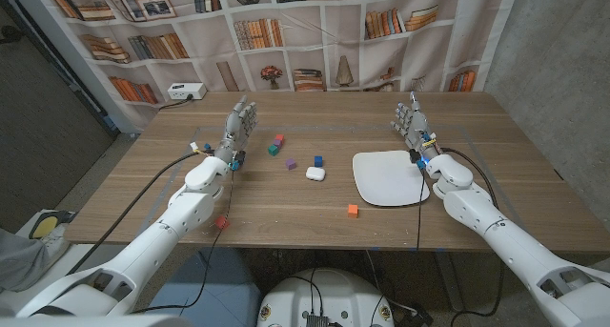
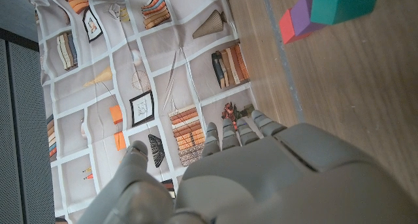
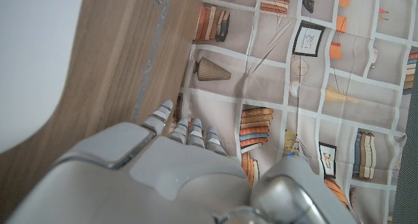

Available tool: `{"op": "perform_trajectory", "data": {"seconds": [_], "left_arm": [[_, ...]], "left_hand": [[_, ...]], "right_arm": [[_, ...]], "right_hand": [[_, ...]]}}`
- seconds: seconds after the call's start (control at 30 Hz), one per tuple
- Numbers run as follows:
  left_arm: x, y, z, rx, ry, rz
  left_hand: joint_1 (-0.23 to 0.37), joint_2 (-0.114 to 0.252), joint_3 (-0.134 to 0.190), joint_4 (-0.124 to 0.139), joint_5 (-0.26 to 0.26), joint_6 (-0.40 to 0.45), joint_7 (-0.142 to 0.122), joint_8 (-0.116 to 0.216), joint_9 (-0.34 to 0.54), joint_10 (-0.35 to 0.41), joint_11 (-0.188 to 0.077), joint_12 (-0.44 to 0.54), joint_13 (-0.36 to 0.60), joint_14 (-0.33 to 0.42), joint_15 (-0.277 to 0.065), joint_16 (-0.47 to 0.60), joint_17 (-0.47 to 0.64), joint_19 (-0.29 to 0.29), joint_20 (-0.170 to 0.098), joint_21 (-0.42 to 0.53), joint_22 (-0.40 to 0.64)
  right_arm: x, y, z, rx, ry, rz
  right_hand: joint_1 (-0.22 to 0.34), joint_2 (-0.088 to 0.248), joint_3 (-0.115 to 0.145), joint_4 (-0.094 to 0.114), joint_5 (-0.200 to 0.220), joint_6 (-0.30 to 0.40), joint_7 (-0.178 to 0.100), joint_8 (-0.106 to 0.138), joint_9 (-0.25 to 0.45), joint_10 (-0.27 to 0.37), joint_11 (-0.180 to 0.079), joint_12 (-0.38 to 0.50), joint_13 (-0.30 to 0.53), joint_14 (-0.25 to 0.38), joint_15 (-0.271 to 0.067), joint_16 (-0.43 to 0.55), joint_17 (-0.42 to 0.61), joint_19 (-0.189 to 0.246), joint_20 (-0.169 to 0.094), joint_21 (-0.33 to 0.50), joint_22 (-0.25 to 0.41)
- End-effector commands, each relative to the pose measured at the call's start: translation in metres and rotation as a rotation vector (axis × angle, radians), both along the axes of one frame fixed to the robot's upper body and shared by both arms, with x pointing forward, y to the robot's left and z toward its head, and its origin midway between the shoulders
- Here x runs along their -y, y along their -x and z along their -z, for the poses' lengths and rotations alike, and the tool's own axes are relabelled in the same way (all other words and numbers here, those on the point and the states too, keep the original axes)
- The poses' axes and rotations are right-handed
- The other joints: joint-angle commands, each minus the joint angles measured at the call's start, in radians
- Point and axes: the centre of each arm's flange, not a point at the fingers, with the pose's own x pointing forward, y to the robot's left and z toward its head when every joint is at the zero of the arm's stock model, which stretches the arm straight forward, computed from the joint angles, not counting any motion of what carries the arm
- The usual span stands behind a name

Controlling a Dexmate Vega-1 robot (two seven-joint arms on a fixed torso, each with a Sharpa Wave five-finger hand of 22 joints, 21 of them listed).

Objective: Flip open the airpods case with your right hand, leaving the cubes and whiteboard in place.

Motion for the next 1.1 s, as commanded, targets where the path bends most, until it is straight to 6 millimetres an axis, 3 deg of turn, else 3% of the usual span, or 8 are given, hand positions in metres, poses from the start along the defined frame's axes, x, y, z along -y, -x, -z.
{"op": "perform_trajectory", "data": {"seconds": [0.03, 0.73, 0.87, 0.93, 1.03, 1.1], "left_arm": [[0.000, 0.005, 0.002, 0.004, 0.011, 0.003], [-0.006, 0.016, 0.002, 0.016, -0.003, 0.002], [-0.005, 0.018, 0.003, 0.012, -0.006, -0.006], [-0.004, 0.017, 0.005, 0.016, -0.003, -0.014], [0.006, 0.020, 0.007, 0.026, 0.017, -0.013], [0.009, 0.020, 0.007, 0.028, -0.009, -0.003]], "left_hand": [[0.010, 0.003, 0.006, 0.001, 0.005, 0.008, -0.002, 0.007, 0.005, 0.008, -0.002, 0.005, 0.001, -0.008, 0.001, 0.008, 0.003, 0.007, 0.001, 0.004, 0.005], [0.011, 0.003, 0.005, 0.000, 0.004, 0.008, -0.005, 0.009, 0.004, 0.008, -0.002, 0.006, 0.001, -0.010, 0.000, 0.008, 0.003, 0.006, 0.004, 0.004, 0.005], [0.011, 0.004, 0.005, -0.001, 0.004, 0.011, -0.004, 0.011, 0.004, 0.010, -0.001, 0.007, 0.001, -0.008, 0.000, 0.009, 0.003, 0.006, 0.004, 0.004, 0.005], [0.011, 0.004, 0.005, -0.001, 0.004, 0.012, -0.004, 0.011, 0.004, 0.010, 0.002, 0.007, 0.001, -0.008, 0.001, 0.009, 0.003, 0.006, 0.004, 0.004, 0.005], [0.012, 0.005, 0.005, -0.001, 0.004, 0.022, -0.008, 0.015, 0.004, 0.016, -0.001, 0.009, 0.001, -0.001, -0.004, 0.011, 0.003, 0.009, 0.004, 0.005, 0.005], [0.013, 0.007, 0.006, -0.002, 0.004, 0.032, -0.010, 0.018, 0.004, 0.024, -0.002, 0.013, 0.001, 0.006, -0.007, 0.013, 0.003, 0.015, 0.003, 0.007, 0.005]], "right_arm": [[-0.001, 0.002, -0.005, 0.005, 0.016, -0.010], [-0.008, 0.019, -0.007, 0.044, 0.068, 0.033], [-0.010, 0.025, -0.006, 0.055, 0.095, 0.046], [-0.011, 0.028, -0.007, 0.061, 0.113, 0.049], [-0.008, 0.029, -0.008, 0.053, 0.156, 0.063], [-0.007, 0.030, -0.009, 0.053, 0.163, 0.069]], "right_hand": [[0.010, 0.003, -0.001, -0.006, 0.005, -0.007, 0.002, 0.004, 0.002, 0.005, 0.012, 0.008, 0.002, -0.009, -0.002, 0.006, 0.001, 0.000, 0.008, 0.004, 0.004], [0.020, 0.000, 0.000, -0.014, 0.004, -0.014, 0.006, 0.005, 0.001, 0.005, 0.011, 0.011, 0.001, -0.015, -0.012, 0.005, -0.001, -0.002, -0.001, 0.004, 0.004], [0.033, -0.003, 0.002, -0.023, 0.003, -0.014, 0.008, 0.007, 0.001, 0.011, 0.007, 0.015, 0.001, -0.013, -0.028, 0.007, -0.003, 0.007, -0.034, 0.008, 0.003], [0.035, -0.004, 0.003, -0.025, 0.003, -0.014, 0.009, 0.008, 0.001, 0.014, 0.005, 0.017, 0.001, -0.013, -0.031, 0.007, -0.003, 0.008, -0.037, 0.008, 0.003], [0.051, -0.004, 0.007, -0.036, 0.002, -0.040, 0.012, 0.001, 0.001, -0.011, 0.013, 0.010, 0.002, -0.034, -0.025, 0.001, -0.004, -0.018, -0.005, -0.001, 0.004], [0.061, -0.005, 0.009, -0.042, 0.001, -0.061, 0.013, -0.003, 0.002, -0.024, 0.014, 0.008, 0.003, -0.048, -0.011, -0.001, -0.004, -0.032, 0.003, -0.003, 0.004]]}}
